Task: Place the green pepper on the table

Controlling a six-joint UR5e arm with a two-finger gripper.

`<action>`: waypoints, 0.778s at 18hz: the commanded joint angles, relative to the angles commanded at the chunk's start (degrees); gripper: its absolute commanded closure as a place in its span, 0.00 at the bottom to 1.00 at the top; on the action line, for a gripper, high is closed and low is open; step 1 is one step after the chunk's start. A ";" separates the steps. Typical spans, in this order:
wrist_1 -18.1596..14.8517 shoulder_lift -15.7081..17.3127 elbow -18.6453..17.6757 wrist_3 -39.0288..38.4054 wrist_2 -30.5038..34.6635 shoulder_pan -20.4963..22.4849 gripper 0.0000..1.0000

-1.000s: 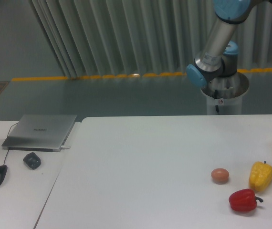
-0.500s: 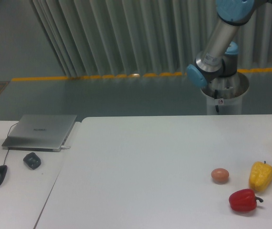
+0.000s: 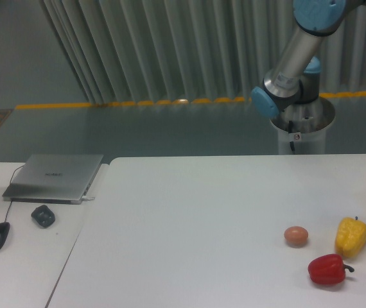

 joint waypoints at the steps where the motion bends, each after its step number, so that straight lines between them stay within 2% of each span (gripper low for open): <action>1: 0.00 0.00 0.00 0.00 0.00 0.00 0.00; 4: 0.09 -0.09 0.00 -0.09 0.09 0.00 0.00; 5: 0.09 -0.09 0.09 -0.09 0.09 0.00 0.05; 7: 0.00 0.08 0.09 -0.79 0.35 -0.09 0.24; 12: -0.44 0.61 0.00 -1.49 0.70 -0.53 0.56; 14: -0.53 0.79 -0.09 -1.58 1.31 -0.61 0.61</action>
